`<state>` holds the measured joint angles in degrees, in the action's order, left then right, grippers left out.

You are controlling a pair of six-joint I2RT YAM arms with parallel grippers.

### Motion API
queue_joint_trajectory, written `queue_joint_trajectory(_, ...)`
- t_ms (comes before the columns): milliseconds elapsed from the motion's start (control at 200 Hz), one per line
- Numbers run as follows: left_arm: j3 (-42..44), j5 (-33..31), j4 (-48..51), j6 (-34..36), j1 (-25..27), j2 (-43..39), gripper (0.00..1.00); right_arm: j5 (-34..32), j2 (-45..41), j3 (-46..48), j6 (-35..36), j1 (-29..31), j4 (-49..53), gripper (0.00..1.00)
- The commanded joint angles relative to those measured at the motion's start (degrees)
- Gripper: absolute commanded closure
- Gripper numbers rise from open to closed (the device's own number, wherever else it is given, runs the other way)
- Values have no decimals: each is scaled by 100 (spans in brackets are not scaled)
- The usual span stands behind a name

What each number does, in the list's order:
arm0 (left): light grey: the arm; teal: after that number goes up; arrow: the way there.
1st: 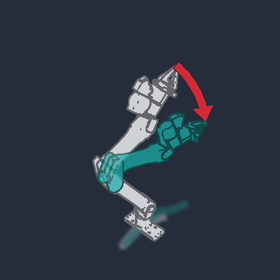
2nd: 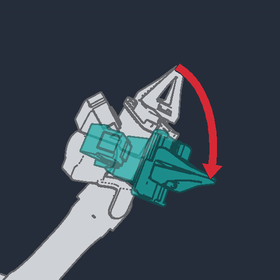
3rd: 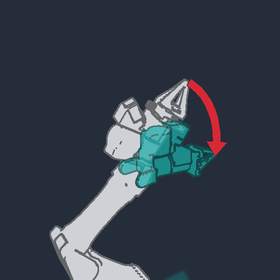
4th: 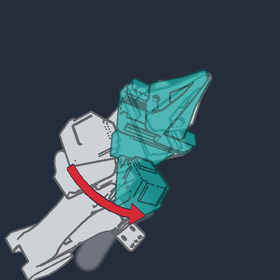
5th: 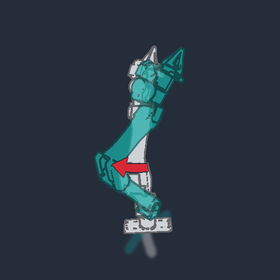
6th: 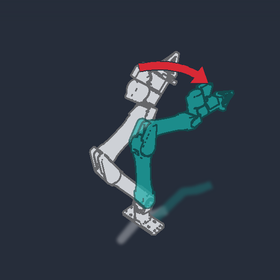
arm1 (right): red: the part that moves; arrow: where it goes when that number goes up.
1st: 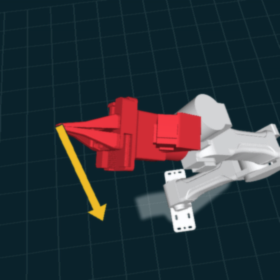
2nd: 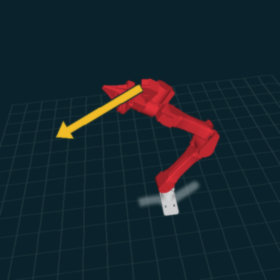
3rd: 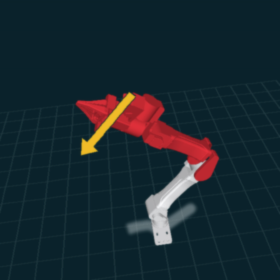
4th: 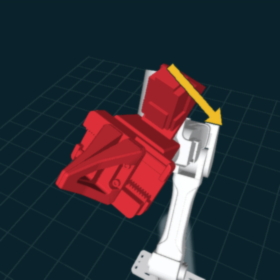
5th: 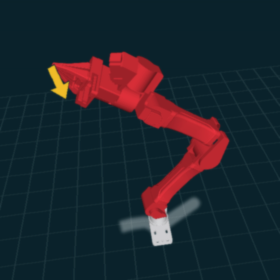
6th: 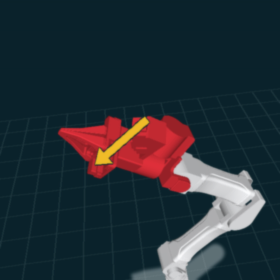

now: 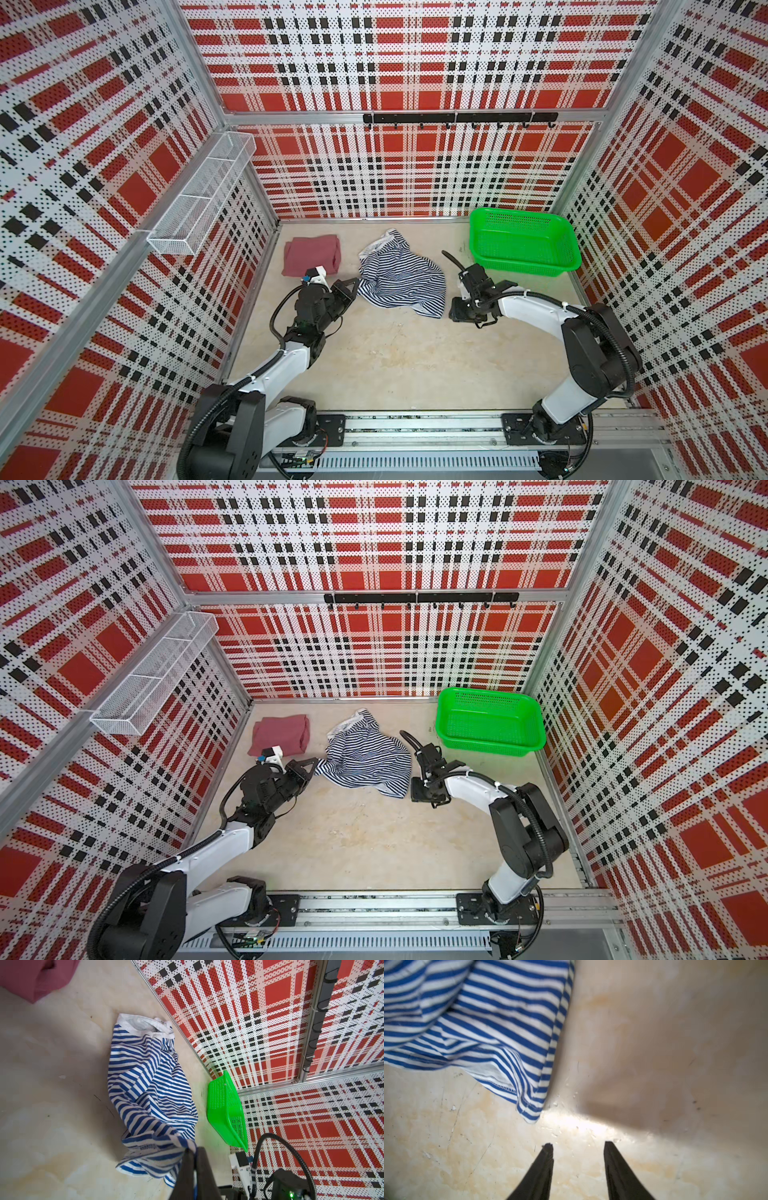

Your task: Fold and stack the tank tops

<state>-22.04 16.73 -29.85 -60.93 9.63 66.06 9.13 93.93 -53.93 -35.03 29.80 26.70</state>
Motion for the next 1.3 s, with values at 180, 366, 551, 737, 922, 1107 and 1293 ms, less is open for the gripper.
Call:
queue_joint_trajectory(180,701,-95,559,738,-719,-67,59,157,341,287,-1053,289,-1593,53)
queue_joint_trajectory(366,6,-938,2395,1900,-941,-365,48,9,472,279,-1042,289,-1625,54)
queue_joint_trajectory(551,-980,-1941,3936,2985,-322,-187,47,-193,487,210,-1018,289,-1507,55)
queue_joint_trajectory(737,-1856,-2745,5699,3146,1260,451,46,-288,451,72,-908,264,-1323,53)
queue_joint_trajectory(922,-1962,-2950,6170,2492,2191,987,45,-289,511,-12,-844,263,-1277,48)
queue_joint_trajectory(1107,-1953,-3368,6237,2278,2225,1463,42,-271,552,-73,-788,254,-1255,44)
queue_joint_trajectory(1293,-1883,-3309,5910,2346,2211,1854,44,-275,584,-98,-751,220,-1303,43)
